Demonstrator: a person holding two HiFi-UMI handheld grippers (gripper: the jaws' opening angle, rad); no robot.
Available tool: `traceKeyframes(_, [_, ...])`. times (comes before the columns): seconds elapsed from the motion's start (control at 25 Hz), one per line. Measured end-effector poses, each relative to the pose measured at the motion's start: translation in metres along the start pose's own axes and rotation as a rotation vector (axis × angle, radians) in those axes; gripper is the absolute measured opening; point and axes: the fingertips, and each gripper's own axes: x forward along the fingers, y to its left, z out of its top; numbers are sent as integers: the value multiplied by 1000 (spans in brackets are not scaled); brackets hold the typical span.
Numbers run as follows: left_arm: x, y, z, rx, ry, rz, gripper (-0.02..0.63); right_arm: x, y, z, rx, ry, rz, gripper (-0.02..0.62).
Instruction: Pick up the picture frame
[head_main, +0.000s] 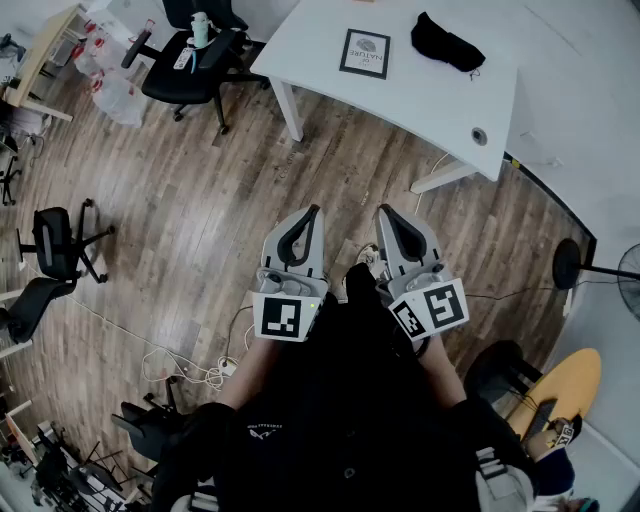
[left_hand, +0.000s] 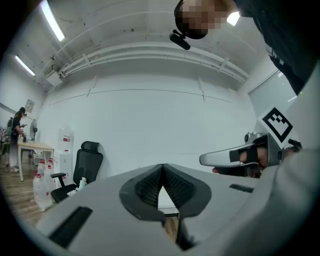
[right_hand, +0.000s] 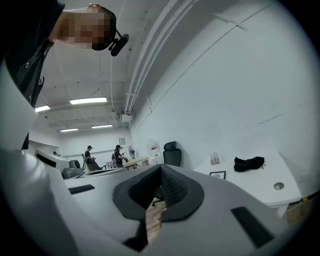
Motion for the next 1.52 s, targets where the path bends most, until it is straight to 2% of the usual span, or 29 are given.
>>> traceKeyframes(0.12, [-25, -5, 14, 14, -26, -44, 8, -13, 26, 7, -26, -22, -25, -2])
traceKeyframes(0.28, [-54, -6, 25, -8, -53, -47, 8, -36, 48, 7, -54, -23, -44, -2])
traceKeyframes(0.56, [-76, -18, 30, -9, -88, -71, 8, -64, 58, 5, -56, -36, -88, -2])
traceKeyframes(1.24, [-100, -37, 34, -27, -114, -67, 8, -88, 90, -3, -103, -6, -48, -2])
traceKeyframes(1.52, [-110, -30, 36, -2, -109, -50, 8, -92, 88, 5, -75, -71, -88, -2])
